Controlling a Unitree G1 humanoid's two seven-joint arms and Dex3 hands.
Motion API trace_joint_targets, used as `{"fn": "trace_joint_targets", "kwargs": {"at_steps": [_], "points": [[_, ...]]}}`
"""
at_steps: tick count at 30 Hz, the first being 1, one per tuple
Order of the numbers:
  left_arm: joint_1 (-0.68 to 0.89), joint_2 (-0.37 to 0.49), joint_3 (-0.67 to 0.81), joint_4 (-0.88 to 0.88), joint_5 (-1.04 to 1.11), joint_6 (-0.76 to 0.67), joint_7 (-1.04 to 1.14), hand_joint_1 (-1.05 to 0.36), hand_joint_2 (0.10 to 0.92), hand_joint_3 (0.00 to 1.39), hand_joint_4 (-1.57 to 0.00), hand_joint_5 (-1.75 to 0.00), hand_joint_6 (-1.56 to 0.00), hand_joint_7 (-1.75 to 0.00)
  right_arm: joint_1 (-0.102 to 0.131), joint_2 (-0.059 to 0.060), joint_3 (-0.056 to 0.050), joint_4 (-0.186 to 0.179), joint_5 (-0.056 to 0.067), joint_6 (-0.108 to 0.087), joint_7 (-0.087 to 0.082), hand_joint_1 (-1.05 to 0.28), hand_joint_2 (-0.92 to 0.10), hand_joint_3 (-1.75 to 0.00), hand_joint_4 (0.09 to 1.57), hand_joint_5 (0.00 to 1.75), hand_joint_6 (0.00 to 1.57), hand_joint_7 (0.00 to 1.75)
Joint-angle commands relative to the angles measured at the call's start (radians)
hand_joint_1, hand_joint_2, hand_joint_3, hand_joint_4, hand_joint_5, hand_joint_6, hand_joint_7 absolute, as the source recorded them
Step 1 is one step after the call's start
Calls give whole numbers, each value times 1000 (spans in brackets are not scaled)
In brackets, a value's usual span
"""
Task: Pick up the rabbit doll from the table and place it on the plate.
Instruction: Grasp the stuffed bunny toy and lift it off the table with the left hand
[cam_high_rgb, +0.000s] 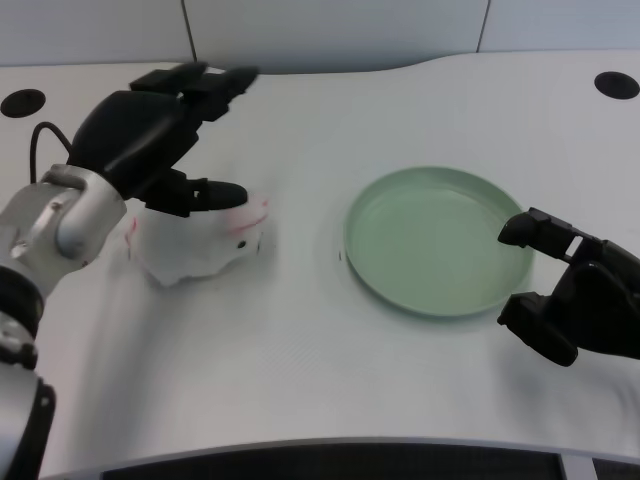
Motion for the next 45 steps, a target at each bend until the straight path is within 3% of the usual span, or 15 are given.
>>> {"fn": "trace_joint_targets", "kwargs": {"at_steps": [1, 5, 8, 11, 15, 21, 23, 27, 33, 35, 37, 41, 42, 44, 45], "points": [[-37, -36, -71, 75, 25, 118, 62, -1048, 921, 680, 1, 1, -11, -1, 3, -2, 1, -19, -1, -10, -3, -554, -880, -9, 1032, 1746, 942, 1313], [-44, -76, -139, 111, 28, 242, 36, -1048, 921, 724, 1, 1, 0, 1, 3, 3, -2, -23, 5, 3, 1, -516, -882, -10, 1029, 1746, 923, 1314], [-49, -104, -182, 128, 31, 339, -33, -1048, 921, 743, 1, 1, 1, 1, 3, 8, -1, -25, 4, -6, 9, -526, -882, -9, 1039, 1746, 935, 1317], [-45, -117, -204, 133, 26, 385, -76, -1048, 921, 691, 1, 1, 1, 1, -2, 6, 1, -23, 5, 20, 16, -549, -874, -4, 1040, 1746, 938, 1292], [-26, -136, -222, 137, 20, 412, -103, -1048, 921, 662, 1, 1, 1, 1, 1, 11, -1, -30, 5, -5, 22, -577, -876, -4, 1037, 1746, 957, 1280], [5, -160, -302, 144, 65, 454, -92, -1048, 921, 653, 1, 1, 1, 1, 2, 20, -1, -38, 10, -14, 40, -538, -874, -2, 1040, 1746, 940, 1353], [18, -162, -330, 146, 80, 461, -76, -1048, 921, 659, 1, 1, 1, 1, 1, 25, 0, -43, 12, -12, 48, -562, -866, -5, 1041, 1746, 959, 1277], [37, -163, -353, 148, 86, 467, -50, -1048, 921, 667, 1, 1, 1, 1, 5, 34, -2, -62, 22, 6, 63, -556, -863, -4, 1057, 1746, 988, 1221], [45, -169, -379, 152, 91, 502, -78, -1048, 921, 699, 1, 1, 1, 1, 24, 45, -8, -103, 43, -11, 90, -585, -869, -6, 1063, 1746, 991, 1208], [43, -168, -383, 153, 91, 509, -88, -1048, 921, 697, 1, 1, 1, 1, 29, 47, -10, -117, 51, -3, 95, -572, -871, -7, 1068, 1746, 1003, 1203], [37, -168, -390, 155, 95, 518, -106, -1048, 921, 658, 1, 1, 1, 1, 32, 45, -8, -130, 59, 5, 104, -571, -870, -6, 1076, 1746, 1010, 1206], [26, -160, -396, 154, 94, 510, -100, -978, 921, 325, -239, -112, -160, -50, 38, 45, -8, -147, 72, 22, 116, -577, -847, 0, 1102, 1746, 1029, 1224], [24, -157, -396, 154, 93, 504, -94, -850, 919, 182, -401, -173, -301, -57, 40, 44, -7, -149, 74, 27, 119, -566, -848, -2, 1107, 1746, 1033, 1232], [14, -149, -415, 154, 111, 491, -93, -691, 913, 70, -578, -287, -466, -66, 45, 43, -7, -156, 79, 38, 126, -559, -850, -3, 1110, 1746, 1037, 1250], [7, -145, -433, 155, 128, 488, -96, -605, 905, 30, -636, -725, -627, -95, 49, 43, -7, -162, 82, 43, 127, -554, -849, -3, 1111, 1746, 1038, 1263]]}}
